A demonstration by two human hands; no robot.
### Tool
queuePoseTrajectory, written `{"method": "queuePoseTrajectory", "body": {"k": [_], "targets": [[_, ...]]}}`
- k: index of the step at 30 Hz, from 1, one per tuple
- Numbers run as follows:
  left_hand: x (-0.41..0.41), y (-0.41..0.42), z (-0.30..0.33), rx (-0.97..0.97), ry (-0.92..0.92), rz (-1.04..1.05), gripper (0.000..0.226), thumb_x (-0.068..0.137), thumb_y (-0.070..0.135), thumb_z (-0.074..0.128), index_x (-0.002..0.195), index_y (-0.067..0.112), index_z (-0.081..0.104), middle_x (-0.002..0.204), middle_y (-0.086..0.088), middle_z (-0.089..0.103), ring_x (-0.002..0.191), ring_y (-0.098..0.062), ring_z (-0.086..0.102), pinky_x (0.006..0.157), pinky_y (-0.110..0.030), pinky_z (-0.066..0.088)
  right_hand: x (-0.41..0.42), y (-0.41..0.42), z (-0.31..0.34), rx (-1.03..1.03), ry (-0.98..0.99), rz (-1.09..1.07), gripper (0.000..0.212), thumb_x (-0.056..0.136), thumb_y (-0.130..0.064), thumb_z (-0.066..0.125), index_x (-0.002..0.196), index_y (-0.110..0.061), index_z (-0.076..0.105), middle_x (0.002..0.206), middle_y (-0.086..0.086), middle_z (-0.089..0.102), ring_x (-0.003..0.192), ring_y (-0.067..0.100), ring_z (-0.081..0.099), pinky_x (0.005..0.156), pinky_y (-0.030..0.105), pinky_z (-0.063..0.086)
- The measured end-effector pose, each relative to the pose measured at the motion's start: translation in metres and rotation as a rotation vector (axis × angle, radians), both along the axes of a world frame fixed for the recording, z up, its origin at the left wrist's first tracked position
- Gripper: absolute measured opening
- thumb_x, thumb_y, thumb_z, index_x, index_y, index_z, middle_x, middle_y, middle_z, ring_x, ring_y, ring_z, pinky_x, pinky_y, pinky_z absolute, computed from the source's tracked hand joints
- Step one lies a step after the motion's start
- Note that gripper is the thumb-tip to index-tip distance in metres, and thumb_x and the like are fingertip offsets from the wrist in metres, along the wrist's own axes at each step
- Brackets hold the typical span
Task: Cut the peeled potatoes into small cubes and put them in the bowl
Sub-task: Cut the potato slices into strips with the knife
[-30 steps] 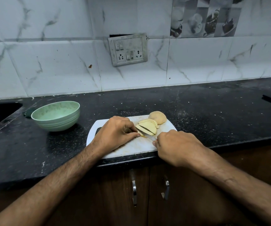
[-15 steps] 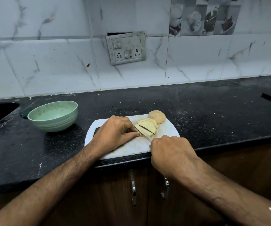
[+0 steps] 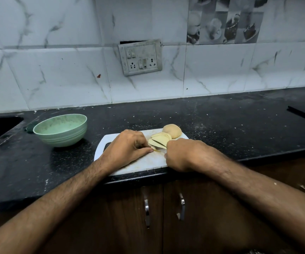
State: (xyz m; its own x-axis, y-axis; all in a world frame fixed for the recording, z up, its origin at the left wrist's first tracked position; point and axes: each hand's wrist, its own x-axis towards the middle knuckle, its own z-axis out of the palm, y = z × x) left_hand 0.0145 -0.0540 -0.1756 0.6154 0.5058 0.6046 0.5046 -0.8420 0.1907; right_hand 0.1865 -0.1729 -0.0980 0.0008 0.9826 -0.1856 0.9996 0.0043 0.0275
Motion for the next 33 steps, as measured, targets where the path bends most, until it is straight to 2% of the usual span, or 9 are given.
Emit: {"method": "queuePoseTrajectory", "body": {"k": [4, 8, 14, 16, 19, 20, 22, 24, 33], "targets": [[0.000, 0.001, -0.001, 0.007, -0.007, 0.005, 0.020, 0.084, 0.042, 0.079, 0.077, 0.023, 0.078, 0.074, 0.014, 0.069, 0.070, -0.004, 0.062, 0.069, -0.019, 0.045, 0.002, -0.008, -0.010, 0.079, -0.021, 0.039, 0.029, 0.101, -0.027, 0.040, 0.123, -0.013, 0.053, 0.122, 0.008, 0.060, 0.108, 0.027, 0.059, 0.076, 0.037, 0.039], [0.001, 0.002, -0.002, 0.082, -0.002, 0.097, 0.021, 0.080, 0.052, 0.076, 0.076, 0.031, 0.074, 0.078, 0.017, 0.066, 0.083, -0.005, 0.058, 0.076, -0.026, 0.032, 0.003, -0.020, -0.031, 0.168, 0.021, 0.044, 0.027, 0.102, -0.028, 0.038, 0.120, -0.014, 0.054, 0.119, 0.008, 0.060, 0.107, 0.030, 0.059, 0.086, 0.044, 0.047], [-0.001, 0.005, -0.004, 0.140, 0.028, 0.168, 0.028, 0.081, 0.062, 0.069, 0.087, 0.035, 0.067, 0.084, 0.020, 0.064, 0.089, -0.003, 0.053, 0.080, -0.031, 0.029, 0.013, -0.007, -0.022, 0.041, 0.126, 0.022, 0.034, 0.105, -0.036, 0.033, 0.120, -0.011, 0.051, 0.125, 0.012, 0.057, 0.111, 0.031, 0.056, 0.087, 0.040, 0.042], [-0.001, 0.006, -0.005, 0.140, 0.032, 0.165, 0.028, 0.082, 0.061, 0.069, 0.092, 0.036, 0.066, 0.088, 0.020, 0.064, 0.090, -0.003, 0.054, 0.080, -0.031, 0.028, 0.020, -0.001, -0.019, -0.017, 0.182, 0.040, 0.033, 0.106, -0.032, 0.034, 0.112, -0.007, 0.054, 0.112, 0.017, 0.062, 0.098, 0.031, 0.062, 0.080, 0.036, 0.049], [0.001, 0.007, -0.006, 0.130, 0.070, 0.143, 0.026, 0.086, 0.057, 0.065, 0.099, 0.035, 0.070, 0.094, 0.019, 0.066, 0.096, -0.004, 0.057, 0.083, -0.033, 0.031, 0.029, 0.004, -0.016, -0.090, 0.341, -0.009, 0.039, 0.106, -0.035, 0.034, 0.095, -0.004, 0.055, 0.072, 0.013, 0.064, 0.055, 0.024, 0.061, 0.050, 0.029, 0.050], [0.002, 0.007, -0.005, 0.126, 0.083, 0.135, 0.027, 0.087, 0.057, 0.062, 0.099, 0.035, 0.072, 0.095, 0.019, 0.067, 0.096, -0.004, 0.057, 0.083, -0.033, 0.032, 0.030, 0.004, -0.018, -0.081, 0.345, -0.018, 0.040, 0.106, -0.038, 0.034, 0.094, -0.005, 0.054, 0.074, 0.012, 0.064, 0.058, 0.025, 0.062, 0.052, 0.029, 0.050], [0.002, 0.007, -0.005, 0.130, 0.099, 0.130, 0.027, 0.089, 0.055, 0.061, 0.099, 0.035, 0.074, 0.097, 0.019, 0.068, 0.097, -0.004, 0.058, 0.083, -0.032, 0.031, 0.028, -0.001, -0.023, 0.010, 0.200, 0.025, 0.036, 0.104, -0.041, 0.033, 0.104, -0.012, 0.054, 0.101, 0.012, 0.066, 0.089, 0.029, 0.065, 0.072, 0.036, 0.048], [0.002, 0.006, -0.005, 0.143, 0.100, 0.130, 0.022, 0.090, 0.051, 0.065, 0.100, 0.034, 0.075, 0.097, 0.019, 0.069, 0.097, -0.005, 0.059, 0.084, -0.033, 0.031, 0.023, -0.012, -0.025, 0.103, 0.037, 0.070, 0.036, 0.105, -0.042, 0.030, 0.113, -0.016, 0.054, 0.119, 0.009, 0.061, 0.106, 0.029, 0.059, 0.079, 0.039, 0.039], [0.001, 0.003, -0.003, 0.156, 0.114, 0.163, 0.018, 0.089, 0.044, 0.072, 0.105, 0.034, 0.072, 0.095, 0.019, 0.068, 0.099, -0.008, 0.058, 0.092, -0.038, 0.028, 0.045, -0.035, -0.008, 0.108, -0.111, 0.072, 0.038, 0.103, -0.047, 0.030, 0.108, -0.020, 0.057, 0.116, 0.007, 0.062, 0.104, 0.030, 0.060, 0.077, 0.038, 0.041]]}}
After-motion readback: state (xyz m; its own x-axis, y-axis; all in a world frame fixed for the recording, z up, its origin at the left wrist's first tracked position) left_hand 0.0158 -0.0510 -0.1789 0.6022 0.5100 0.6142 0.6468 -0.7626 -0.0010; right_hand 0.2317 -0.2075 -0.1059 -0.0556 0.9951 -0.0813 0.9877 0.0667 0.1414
